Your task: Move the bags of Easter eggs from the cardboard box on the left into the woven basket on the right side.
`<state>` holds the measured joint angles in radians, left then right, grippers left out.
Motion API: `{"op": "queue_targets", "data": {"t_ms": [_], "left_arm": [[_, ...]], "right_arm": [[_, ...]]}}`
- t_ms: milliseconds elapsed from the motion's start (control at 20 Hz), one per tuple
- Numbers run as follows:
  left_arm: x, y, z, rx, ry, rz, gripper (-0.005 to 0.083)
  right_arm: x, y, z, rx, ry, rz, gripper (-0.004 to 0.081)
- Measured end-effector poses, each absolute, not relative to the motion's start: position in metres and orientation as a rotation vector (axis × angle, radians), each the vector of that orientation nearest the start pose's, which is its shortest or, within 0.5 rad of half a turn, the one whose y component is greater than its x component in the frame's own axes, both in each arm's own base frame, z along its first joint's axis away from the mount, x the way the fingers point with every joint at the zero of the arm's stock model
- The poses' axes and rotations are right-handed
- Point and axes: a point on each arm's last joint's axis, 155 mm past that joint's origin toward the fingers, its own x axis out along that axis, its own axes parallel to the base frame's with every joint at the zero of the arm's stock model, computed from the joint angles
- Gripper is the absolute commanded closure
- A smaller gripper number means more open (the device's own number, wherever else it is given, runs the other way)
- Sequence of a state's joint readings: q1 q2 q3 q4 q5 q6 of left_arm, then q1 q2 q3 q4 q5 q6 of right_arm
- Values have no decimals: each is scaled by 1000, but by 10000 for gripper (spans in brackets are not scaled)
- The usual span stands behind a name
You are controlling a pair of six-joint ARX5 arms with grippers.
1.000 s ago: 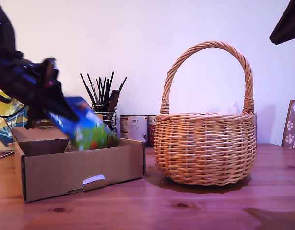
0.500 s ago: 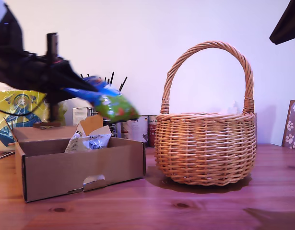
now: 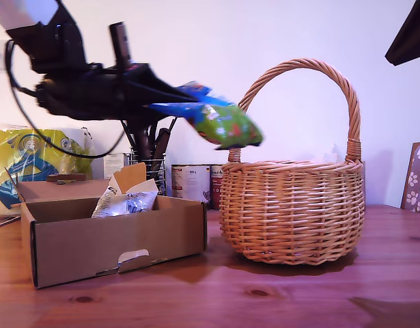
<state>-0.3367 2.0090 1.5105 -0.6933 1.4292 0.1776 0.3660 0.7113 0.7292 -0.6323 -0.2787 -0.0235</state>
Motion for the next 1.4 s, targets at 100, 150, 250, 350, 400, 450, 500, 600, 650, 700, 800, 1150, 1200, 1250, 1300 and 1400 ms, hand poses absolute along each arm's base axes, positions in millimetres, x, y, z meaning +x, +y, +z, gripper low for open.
{"op": "queue_targets", "data": {"t_ms": [100, 150, 250, 350, 400, 450, 500, 600, 650, 700, 800, 1150, 1200, 1250, 1300, 1400], "left_arm": [[333, -321, 186, -522, 991, -1583, 796], [339, -328, 182, -489, 982, -1553, 797], [350, -344, 179, -448, 963, -1492, 797], [361, -362, 179, -423, 928, -1428, 797], [366, -369, 178, -404, 910, -1399, 797], [370, -374, 175, -389, 904, -1357, 797], [372, -380, 171, -369, 899, -1322, 797], [376, -388, 162, -324, 890, -1255, 797], [378, -393, 160, -302, 876, -1228, 797], [380, -397, 158, -280, 860, -1200, 797], [382, -407, 152, -232, 835, -1142, 797], [367, -420, 137, -173, 876, -1089, 541], [367, -415, 134, -167, 891, -1077, 492], [369, -410, 132, -167, 905, -1063, 435], [373, -404, 133, -169, 907, -1048, 380], [378, -396, 143, -172, 888, -1037, 340]], "right_arm": [[227, 141, 198, -49, 622, 631, 775], [227, 141, 198, -50, 625, 631, 775], [226, 141, 197, -50, 631, 631, 775], [226, 141, 195, -50, 636, 630, 775], [225, 141, 195, -50, 638, 630, 775], [225, 140, 195, -50, 641, 630, 775], [225, 140, 194, -50, 644, 630, 775], [224, 140, 194, -50, 646, 630, 775], [224, 140, 193, -51, 651, 629, 775], [223, 140, 192, -51, 652, 629, 775], [223, 140, 192, -51, 652, 629, 775], [224, 140, 193, -51, 651, 630, 775], [224, 140, 192, -51, 652, 630, 775], [224, 140, 193, -51, 651, 630, 775], [224, 140, 192, -51, 652, 630, 775], [224, 140, 193, -52, 651, 630, 775]]}}
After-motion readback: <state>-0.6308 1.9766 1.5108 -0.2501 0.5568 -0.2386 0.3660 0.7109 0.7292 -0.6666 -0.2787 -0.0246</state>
